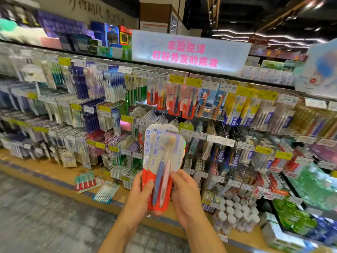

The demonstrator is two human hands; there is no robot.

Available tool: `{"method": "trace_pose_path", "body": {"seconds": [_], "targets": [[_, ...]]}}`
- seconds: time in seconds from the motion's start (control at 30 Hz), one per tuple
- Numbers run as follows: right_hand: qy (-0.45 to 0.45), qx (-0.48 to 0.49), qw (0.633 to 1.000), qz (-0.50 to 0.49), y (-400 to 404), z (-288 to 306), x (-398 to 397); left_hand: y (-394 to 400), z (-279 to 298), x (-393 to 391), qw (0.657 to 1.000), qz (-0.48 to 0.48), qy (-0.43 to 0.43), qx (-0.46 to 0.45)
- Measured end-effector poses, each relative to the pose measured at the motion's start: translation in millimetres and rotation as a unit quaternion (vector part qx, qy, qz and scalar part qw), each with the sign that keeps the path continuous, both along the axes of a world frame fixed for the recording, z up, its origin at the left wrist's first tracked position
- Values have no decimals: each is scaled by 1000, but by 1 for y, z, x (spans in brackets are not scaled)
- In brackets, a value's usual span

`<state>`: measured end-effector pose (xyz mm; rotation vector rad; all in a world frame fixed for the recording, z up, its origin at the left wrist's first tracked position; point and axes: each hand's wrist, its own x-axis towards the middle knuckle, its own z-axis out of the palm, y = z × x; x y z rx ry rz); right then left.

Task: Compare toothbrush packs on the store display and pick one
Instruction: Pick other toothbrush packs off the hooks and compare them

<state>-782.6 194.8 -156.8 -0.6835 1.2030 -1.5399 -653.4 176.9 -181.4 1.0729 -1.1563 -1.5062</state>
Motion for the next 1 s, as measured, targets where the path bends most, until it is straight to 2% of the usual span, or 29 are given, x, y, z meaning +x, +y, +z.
{"method": "trace_pose_path", "body": {"seconds": [0.27,0.43,0.57,0.87,1.0], "targets": [[11,53,998,-15,-7,-25,16,-8,-19,13,997,-47,-49,42],[4,93,995,-22,-3,-39,18,-4,-39,15,993,-65,-46,87],[9,93,995,-25,0,-50,18,-1,-51,19,992,-78,-41,88],[-89,97,989,-65,19,-63,6,11,-73,9,989,-99,-11,107],[-92,101,987,-79,26,-65,3,15,-77,3,989,-103,-9,104]]}}
